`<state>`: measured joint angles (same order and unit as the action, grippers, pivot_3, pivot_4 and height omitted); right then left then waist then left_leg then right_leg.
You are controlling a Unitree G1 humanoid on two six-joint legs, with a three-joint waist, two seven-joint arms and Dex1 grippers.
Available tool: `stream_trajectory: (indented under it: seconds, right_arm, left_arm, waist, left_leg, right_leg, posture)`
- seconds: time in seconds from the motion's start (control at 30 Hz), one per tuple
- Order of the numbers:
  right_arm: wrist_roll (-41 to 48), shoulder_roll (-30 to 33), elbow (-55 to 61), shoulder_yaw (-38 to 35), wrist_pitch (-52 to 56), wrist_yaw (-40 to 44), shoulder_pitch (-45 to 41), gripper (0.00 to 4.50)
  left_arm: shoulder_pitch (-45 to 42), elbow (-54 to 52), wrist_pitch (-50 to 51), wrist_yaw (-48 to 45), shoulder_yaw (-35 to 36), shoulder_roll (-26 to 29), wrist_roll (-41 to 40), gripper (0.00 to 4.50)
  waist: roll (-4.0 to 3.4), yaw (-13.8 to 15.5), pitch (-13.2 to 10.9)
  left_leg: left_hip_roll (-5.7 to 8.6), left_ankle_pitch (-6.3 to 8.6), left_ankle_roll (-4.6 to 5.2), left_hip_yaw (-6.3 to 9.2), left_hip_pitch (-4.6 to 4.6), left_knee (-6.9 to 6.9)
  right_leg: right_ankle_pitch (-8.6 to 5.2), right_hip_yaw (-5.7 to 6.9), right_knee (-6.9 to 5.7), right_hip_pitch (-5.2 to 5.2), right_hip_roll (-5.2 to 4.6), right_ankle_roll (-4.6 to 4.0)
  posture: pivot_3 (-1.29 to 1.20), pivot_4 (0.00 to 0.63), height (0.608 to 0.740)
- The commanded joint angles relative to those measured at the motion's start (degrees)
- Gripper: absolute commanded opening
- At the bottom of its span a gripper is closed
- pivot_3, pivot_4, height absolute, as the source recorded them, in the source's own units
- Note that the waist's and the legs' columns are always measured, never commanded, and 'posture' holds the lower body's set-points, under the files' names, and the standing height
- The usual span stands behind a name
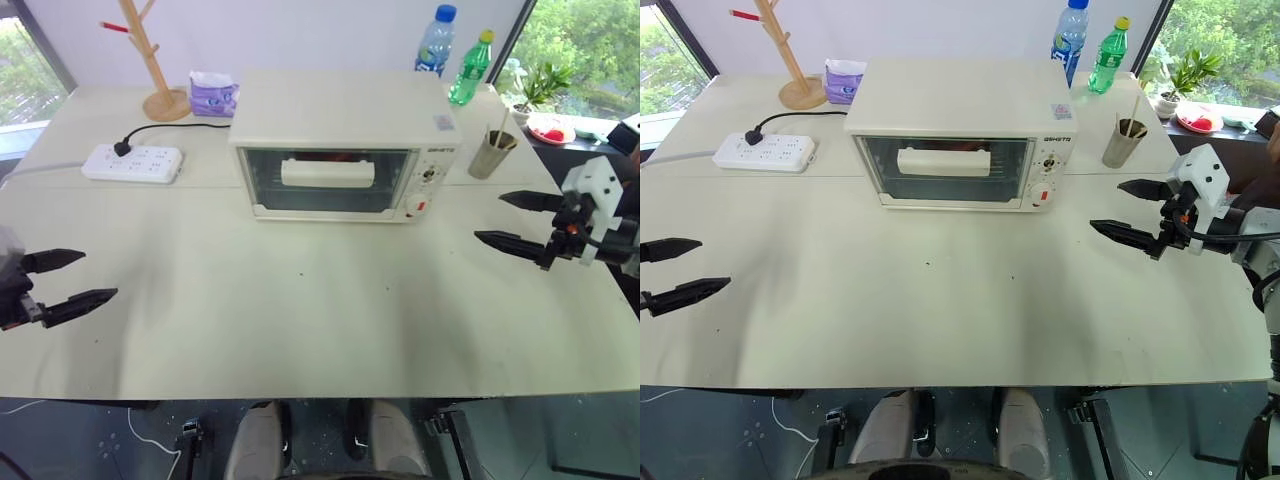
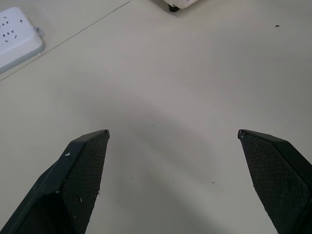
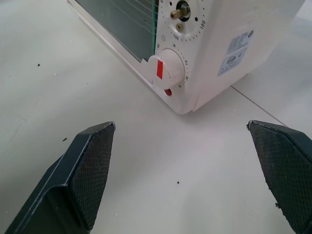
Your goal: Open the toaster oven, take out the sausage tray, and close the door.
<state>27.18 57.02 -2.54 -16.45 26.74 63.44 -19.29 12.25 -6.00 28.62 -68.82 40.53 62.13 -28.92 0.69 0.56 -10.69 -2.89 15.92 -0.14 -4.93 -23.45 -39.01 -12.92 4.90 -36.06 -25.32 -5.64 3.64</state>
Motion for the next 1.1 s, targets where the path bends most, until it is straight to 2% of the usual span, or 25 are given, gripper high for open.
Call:
stream_trajectory:
  seconds: [0.03,0.4,0.63,0.83,1.1]
  right_arm:
    - [-0.15,0.02,0.02,-0.72,-1.47,-0.01,-0.82,4.5]
    - [1.24,-1.1,0.52,-1.82,-1.09,-1.26,-0.07,4.5]
    - [4.13,-1.56,6.27,-2.13,2.27,-1.9,1.27,4.5]
    - [10.44,-3.2,15.98,-0.5,9.77,-4.25,-0.99,4.5]
    - [9.71,-9.81,20.42,7.99,11.45,-8.73,-6.84,4.5]
  left_arm:
    - [1.94,-1.28,-3.82,-0.59,1.7,0.43,3.07,4.48]
    - [-4.83,-0.85,1.14,2.55,0.97,-0.67,-1.55,4.48]
    - [-11.51,-3.08,5.38,3.22,-2.05,0.04,-6.45,4.48]
    - [-26.87,-3.28,9.31,0.39,-12.82,1.76,-12.22,4.48]
    - [-45.79,1.25,7.77,-6.89,-31.18,-1.42,-9.53,4.48]
  waist:
    - [-0.01,-0.06,0.0]
    - [0.0,0.02,0.0]
    - [0.0,0.04,0.0]
    - [0.01,0.12,0.0]
    - [0.05,-0.02,0.01]
  left_leg:
    - [0.0,0.0,0.0,-0.01,0.0,0.0]
    - [0.01,0.0,0.0,-0.03,0.0,0.01]
    - [0.04,0.0,0.0,-0.11,0.0,0.0]
    - [0.08,-0.01,0.0,-0.09,0.0,-0.02]
    - [0.13,-0.02,0.0,-0.1,0.02,-0.04]
  right_leg:
    - [0.0,0.0,0.0,-0.01,0.0,0.0]
    - [0.01,-0.01,0.0,0.0,0.0,0.0]
    - [0.03,0.0,-0.03,0.01,0.02,0.03]
    - [0.13,0.0,-0.03,0.06,0.03,0.21]
    - [0.15,-0.01,-0.05,0.09,0.12,0.24]
  posture:
    - [0.0,0.15,0.722]
    - [0.0,0.15,0.722]
    - [0.0,0.15,0.722]
    - [0.0,0.15,0.722]
    - [0.0,0.15,0.722]
